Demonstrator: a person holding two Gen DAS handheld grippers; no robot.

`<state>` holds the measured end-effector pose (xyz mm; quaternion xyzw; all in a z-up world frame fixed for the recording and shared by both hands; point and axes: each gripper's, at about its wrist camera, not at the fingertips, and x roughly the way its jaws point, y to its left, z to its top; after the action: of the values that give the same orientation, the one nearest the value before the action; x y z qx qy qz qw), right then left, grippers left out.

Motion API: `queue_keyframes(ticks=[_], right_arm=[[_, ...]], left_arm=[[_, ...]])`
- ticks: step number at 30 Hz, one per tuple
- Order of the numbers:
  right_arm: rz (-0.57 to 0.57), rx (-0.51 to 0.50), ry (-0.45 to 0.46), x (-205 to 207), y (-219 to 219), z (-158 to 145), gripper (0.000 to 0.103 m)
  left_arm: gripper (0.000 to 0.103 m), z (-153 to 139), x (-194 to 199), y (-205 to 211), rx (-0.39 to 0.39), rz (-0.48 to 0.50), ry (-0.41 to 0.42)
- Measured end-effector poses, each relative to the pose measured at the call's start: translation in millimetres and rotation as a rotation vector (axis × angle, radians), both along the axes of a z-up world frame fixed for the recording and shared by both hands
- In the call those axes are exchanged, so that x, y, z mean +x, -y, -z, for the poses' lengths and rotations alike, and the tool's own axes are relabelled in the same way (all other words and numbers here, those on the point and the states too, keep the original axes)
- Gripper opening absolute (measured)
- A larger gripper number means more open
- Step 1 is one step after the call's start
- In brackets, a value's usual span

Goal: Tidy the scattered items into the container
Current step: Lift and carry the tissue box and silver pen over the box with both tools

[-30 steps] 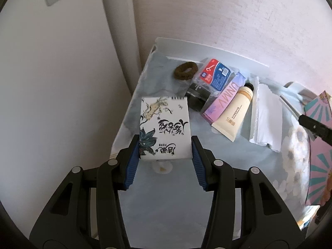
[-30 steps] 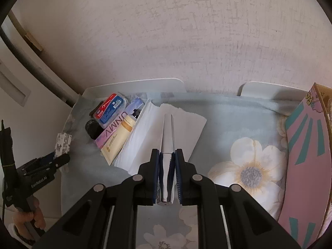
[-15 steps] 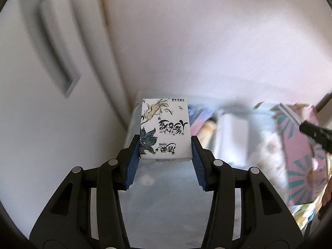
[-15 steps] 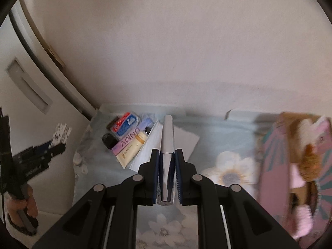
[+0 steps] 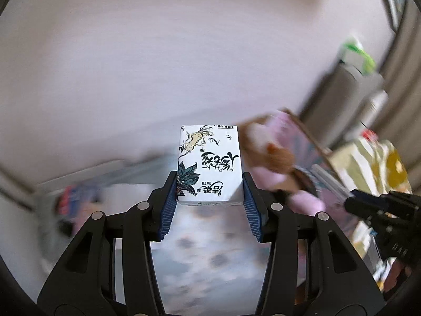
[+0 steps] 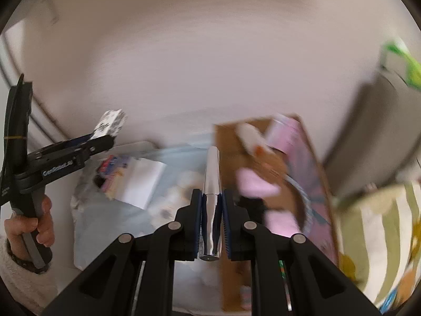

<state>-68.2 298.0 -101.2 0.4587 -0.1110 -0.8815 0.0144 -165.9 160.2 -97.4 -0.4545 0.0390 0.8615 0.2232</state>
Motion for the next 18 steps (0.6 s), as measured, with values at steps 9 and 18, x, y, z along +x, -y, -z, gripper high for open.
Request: queue_keyframes(ticks=[9, 18], right_arm=[[0.126, -0.038, 0.083, 23, -59, 41, 0.014], [0.096, -0.014, 0.126, 25, -71, 67, 0.014]], left_arm=[[0.044, 42, 14, -116, -0.055, 0.196, 0.062], [0.044, 77, 15, -159, -0.145, 0.216, 0.086]])
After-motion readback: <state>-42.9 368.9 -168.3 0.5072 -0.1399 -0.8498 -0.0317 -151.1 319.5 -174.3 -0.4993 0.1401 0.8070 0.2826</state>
